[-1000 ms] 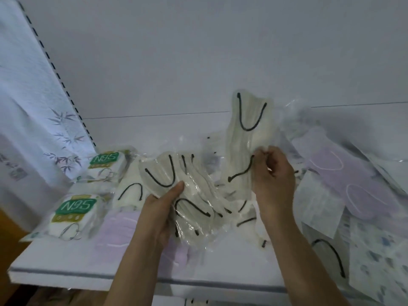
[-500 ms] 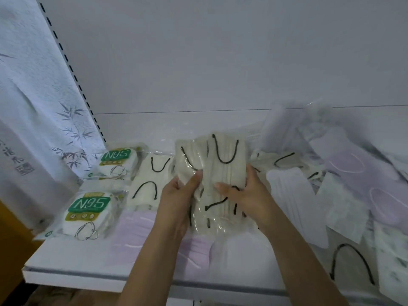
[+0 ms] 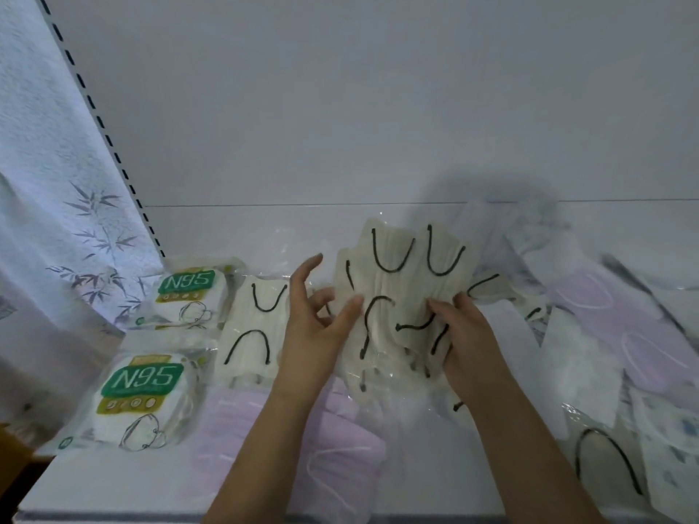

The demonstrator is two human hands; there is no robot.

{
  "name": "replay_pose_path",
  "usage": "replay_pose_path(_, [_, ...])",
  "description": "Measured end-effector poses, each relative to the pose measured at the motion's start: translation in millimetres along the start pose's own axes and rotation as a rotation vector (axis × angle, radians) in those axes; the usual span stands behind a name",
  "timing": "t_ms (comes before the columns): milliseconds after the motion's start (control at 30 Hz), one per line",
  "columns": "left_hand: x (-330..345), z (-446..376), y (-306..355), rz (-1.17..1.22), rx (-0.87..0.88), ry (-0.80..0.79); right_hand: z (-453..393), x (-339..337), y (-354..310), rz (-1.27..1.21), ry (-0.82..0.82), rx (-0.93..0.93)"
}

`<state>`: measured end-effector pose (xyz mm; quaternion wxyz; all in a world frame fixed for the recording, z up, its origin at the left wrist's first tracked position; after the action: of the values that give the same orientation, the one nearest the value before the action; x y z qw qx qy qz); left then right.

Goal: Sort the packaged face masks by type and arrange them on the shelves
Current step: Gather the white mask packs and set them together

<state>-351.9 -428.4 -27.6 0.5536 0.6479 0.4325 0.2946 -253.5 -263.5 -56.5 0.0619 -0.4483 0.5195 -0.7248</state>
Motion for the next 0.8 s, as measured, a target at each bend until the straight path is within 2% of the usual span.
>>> replay_pose_path(100, [1.0,-7.5,-2.2,-0.075,0.004,-0.066,-2.0,0.8,0.9,0.026,0.009,-0.026])
replay_pose_path(200, [3.7,-13.7,-5.4,-0.108,-0.016,-0.164,-3.3,3.0,-1.5,0.183,0.082,-0.109])
replay_pose_path(300, [5.8,-18.4,-1.0,-0.128,0.062,-0.186,-4.7,5.4,-7.1,0.315,0.147,-0.224])
replay_pose_path(400, [8.6,-22.1,4.5,-0.062,0.117,-0.266,-6.6,9.1,-13.5,0.336,0.144,-0.281])
replay_pose_path(533, [6.2,-31.1,11.4,-0.089,0.126,-0.346,-12.4,14.6,-18.7,0.312,0.122,-0.304])
replay_pose_path(700, [-5.6,-40.6,12.6,-0.128,0.136,-0.336,-17.5,24.5,-18.1,0.366,0.147,-0.323])
replay_pose_path(800, [-14.5,-46.9,11.3,-0.224,0.150,-0.276,-18.5,37.5,-12.1,0.438,0.089,-0.267])
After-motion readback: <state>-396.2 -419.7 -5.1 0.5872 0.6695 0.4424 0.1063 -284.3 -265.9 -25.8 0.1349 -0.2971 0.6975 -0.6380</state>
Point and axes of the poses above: each hand's wrist, its own z-axis away from the middle knuckle, its own x-axis out of the palm, y = z × x, the point moved 4 cm from there along -z, towards the middle knuckle, and after that the axes turned 8 degrees about -z, right-handed, at the moved point
